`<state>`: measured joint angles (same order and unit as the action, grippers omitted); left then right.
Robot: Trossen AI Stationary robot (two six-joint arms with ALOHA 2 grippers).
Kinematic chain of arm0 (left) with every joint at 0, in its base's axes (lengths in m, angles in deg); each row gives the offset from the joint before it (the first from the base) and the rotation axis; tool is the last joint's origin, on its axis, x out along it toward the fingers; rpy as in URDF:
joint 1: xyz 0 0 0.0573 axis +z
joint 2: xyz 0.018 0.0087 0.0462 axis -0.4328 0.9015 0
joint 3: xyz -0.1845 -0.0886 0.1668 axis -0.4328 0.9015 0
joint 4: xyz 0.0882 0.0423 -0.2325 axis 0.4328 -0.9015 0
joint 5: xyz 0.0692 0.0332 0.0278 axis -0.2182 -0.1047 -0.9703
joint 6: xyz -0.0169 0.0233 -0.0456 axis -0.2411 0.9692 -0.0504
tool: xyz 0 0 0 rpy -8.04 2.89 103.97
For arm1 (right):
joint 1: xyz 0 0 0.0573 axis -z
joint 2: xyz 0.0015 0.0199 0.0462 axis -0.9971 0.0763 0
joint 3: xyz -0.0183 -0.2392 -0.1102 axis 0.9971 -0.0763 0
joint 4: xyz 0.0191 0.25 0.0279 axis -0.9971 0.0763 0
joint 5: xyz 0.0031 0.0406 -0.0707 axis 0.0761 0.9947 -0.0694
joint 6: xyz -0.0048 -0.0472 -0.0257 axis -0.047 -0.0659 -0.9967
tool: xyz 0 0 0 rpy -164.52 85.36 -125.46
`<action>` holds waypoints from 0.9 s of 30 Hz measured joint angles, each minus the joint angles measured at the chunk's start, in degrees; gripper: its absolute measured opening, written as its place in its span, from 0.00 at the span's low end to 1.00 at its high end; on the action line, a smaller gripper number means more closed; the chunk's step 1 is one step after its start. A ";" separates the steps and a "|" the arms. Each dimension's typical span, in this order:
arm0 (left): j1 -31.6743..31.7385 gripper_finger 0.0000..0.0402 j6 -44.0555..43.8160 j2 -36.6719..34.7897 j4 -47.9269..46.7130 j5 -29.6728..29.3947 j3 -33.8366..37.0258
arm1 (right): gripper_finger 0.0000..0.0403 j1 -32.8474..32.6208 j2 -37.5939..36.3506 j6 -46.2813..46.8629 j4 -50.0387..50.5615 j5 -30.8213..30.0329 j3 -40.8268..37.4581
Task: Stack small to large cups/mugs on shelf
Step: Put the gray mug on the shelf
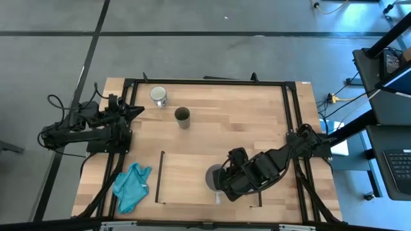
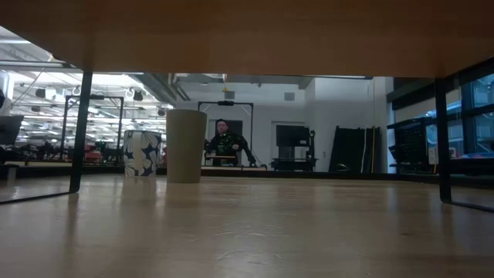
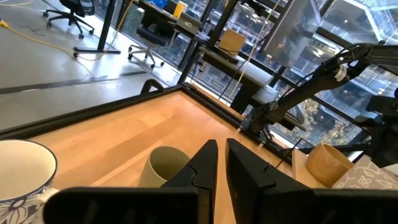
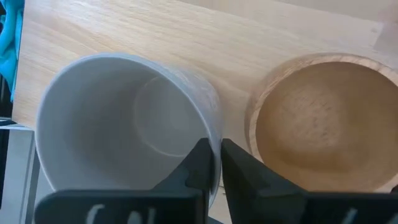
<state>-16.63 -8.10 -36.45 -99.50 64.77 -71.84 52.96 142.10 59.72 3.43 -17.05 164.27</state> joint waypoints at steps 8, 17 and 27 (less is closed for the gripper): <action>0.02 0.07 0.07 0.00 0.00 0.02 0.00 | 0.09 0.28 0.00 -1.43 0.00 0.17 -0.01; 0.02 0.07 0.48 0.00 0.00 0.01 0.00 | 0.09 0.28 0.00 -1.43 0.01 0.17 -0.01; 0.02 0.07 0.50 0.00 0.00 0.00 0.00 | 0.09 0.71 0.00 -1.58 0.00 0.15 -0.02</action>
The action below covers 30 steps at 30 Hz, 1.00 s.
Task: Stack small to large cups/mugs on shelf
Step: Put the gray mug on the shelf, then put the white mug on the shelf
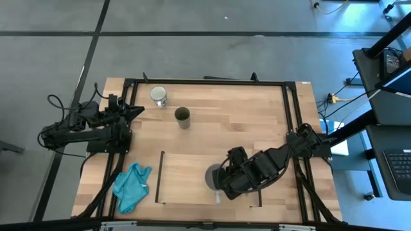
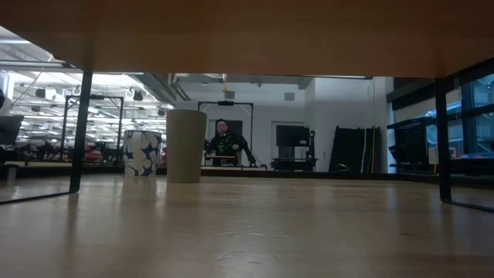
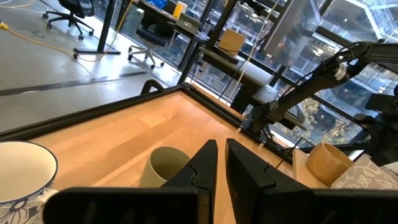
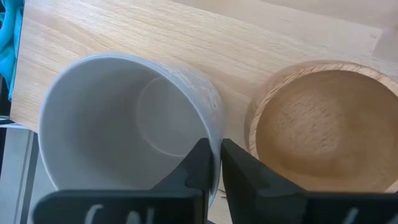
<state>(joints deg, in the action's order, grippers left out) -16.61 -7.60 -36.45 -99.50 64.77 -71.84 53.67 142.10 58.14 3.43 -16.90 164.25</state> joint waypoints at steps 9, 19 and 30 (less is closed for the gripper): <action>0.00 0.07 0.00 0.00 0.00 0.02 0.00 | 0.09 0.18 0.00 -0.07 -0.04 0.78 -1.17; -0.02 0.07 0.00 0.00 0.02 0.02 0.00 | 0.15 0.18 0.02 0.51 -0.10 0.66 -2.16; -0.01 0.07 0.00 0.00 0.01 0.01 0.00 | 0.31 0.16 0.02 0.11 -0.10 0.88 -2.16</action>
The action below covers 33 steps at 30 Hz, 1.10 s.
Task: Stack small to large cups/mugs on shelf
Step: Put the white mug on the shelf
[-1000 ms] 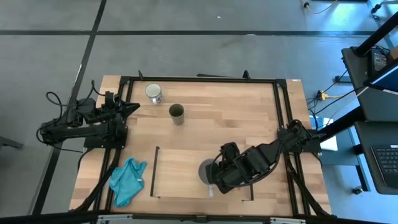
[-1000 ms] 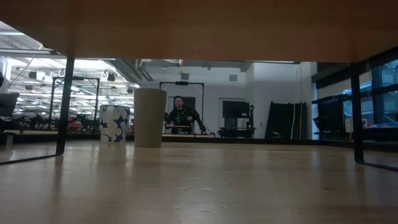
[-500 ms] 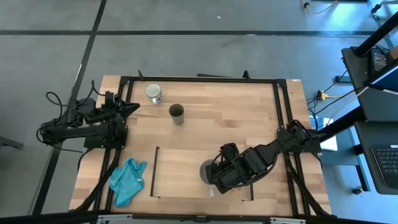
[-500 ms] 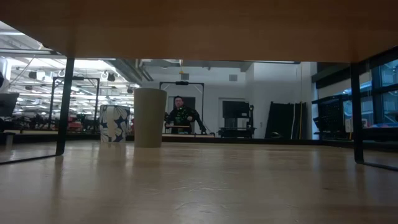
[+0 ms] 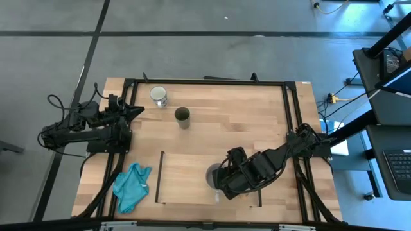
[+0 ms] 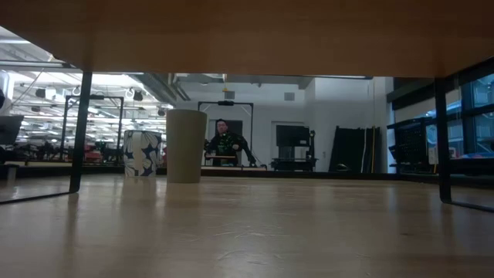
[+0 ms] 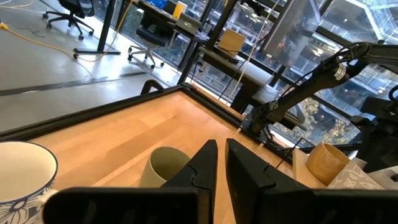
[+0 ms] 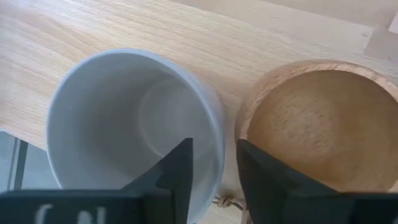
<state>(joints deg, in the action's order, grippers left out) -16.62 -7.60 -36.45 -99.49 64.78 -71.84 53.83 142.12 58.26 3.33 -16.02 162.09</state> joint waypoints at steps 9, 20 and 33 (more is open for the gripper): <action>0.01 0.07 -0.02 0.00 0.01 -0.01 0.00 | 0.32 0.00 0.00 -0.55 0.31 -4.19 2.89; 0.01 0.07 -0.09 0.00 0.01 -0.01 0.00 | 0.32 0.00 0.00 -3.25 0.04 -4.92 4.20; 0.01 0.07 0.43 0.01 0.01 0.26 -0.02 | 0.31 1.61 -2.13 -7.17 0.07 -20.66 4.17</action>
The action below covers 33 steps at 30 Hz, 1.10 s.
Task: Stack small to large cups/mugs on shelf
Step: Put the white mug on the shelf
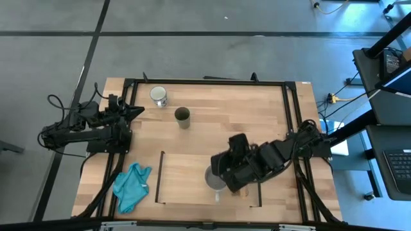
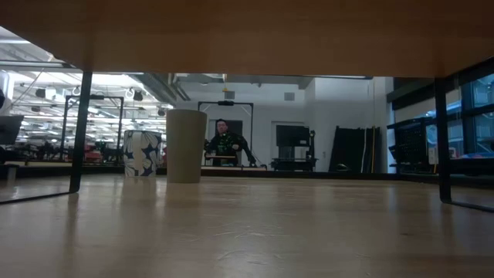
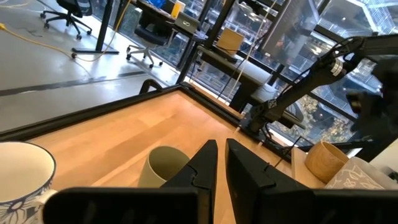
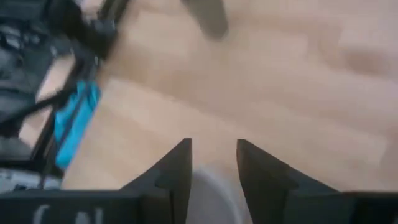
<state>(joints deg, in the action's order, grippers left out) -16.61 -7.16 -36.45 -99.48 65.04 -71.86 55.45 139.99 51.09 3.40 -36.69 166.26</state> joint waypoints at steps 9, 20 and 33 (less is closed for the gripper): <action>-0.01 0.07 1.01 0.01 -0.02 -0.88 -0.01 | 0.31 4.95 -1.71 -10.39 -0.07 -6.09 -0.02; 0.01 0.07 1.03 0.02 0.00 -0.95 -0.01 | 0.31 12.18 -1.89 -23.97 -3.04 -7.41 -0.02; -0.02 0.07 1.05 0.02 -0.02 -0.97 -0.01 | 0.31 21.29 -1.89 -42.93 -14.41 10.61 -0.02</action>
<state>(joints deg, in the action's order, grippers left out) -16.63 -6.11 -36.43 -99.50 64.07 -71.86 76.74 138.10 8.17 -11.01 -26.07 166.24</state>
